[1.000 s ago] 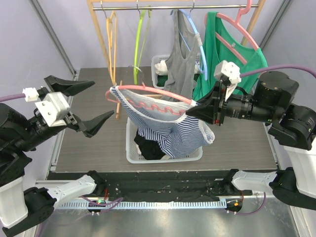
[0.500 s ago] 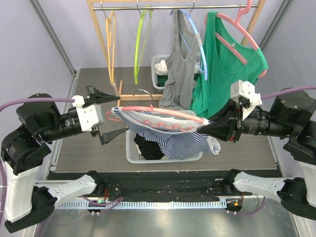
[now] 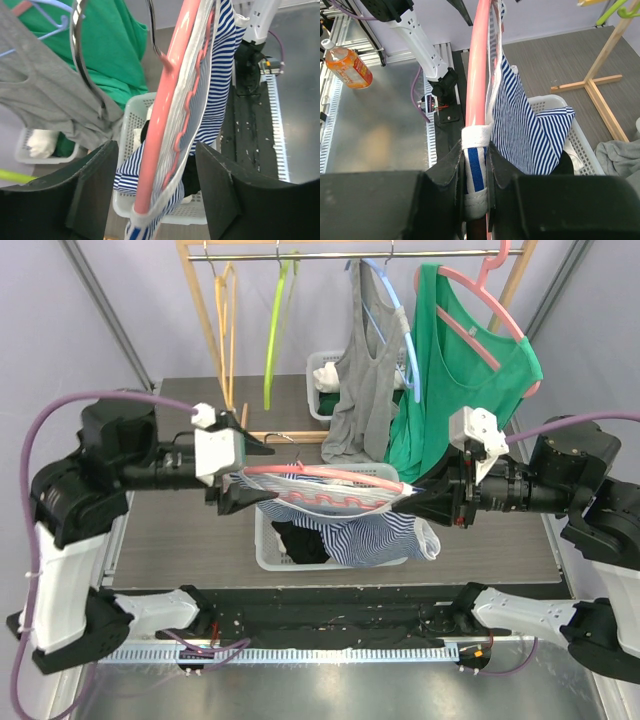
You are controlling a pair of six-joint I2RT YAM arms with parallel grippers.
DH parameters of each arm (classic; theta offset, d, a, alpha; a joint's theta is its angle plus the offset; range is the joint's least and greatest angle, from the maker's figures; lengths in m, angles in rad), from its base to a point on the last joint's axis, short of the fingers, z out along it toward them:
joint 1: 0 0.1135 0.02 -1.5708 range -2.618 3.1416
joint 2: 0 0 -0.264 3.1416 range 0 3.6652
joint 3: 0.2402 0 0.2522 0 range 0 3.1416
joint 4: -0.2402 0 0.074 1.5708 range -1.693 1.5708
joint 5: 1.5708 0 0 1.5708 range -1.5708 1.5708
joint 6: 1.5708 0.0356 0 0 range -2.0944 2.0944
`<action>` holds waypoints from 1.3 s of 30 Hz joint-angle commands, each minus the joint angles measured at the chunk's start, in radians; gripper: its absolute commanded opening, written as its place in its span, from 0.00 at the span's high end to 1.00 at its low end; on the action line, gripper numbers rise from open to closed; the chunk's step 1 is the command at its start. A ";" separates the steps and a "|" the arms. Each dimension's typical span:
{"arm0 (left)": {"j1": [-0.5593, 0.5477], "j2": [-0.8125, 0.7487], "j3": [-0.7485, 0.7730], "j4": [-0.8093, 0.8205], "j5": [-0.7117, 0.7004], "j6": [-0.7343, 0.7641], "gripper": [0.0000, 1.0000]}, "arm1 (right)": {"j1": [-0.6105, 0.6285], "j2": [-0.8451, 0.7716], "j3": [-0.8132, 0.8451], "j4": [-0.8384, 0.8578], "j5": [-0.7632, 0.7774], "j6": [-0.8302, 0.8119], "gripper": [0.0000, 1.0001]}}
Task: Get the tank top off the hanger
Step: Pick up the hanger from the clothesline.
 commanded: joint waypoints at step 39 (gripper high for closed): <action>-0.008 -0.045 -0.150 0.329 -0.437 -0.007 1.00 | -0.001 -0.121 -0.186 0.360 0.598 0.092 0.24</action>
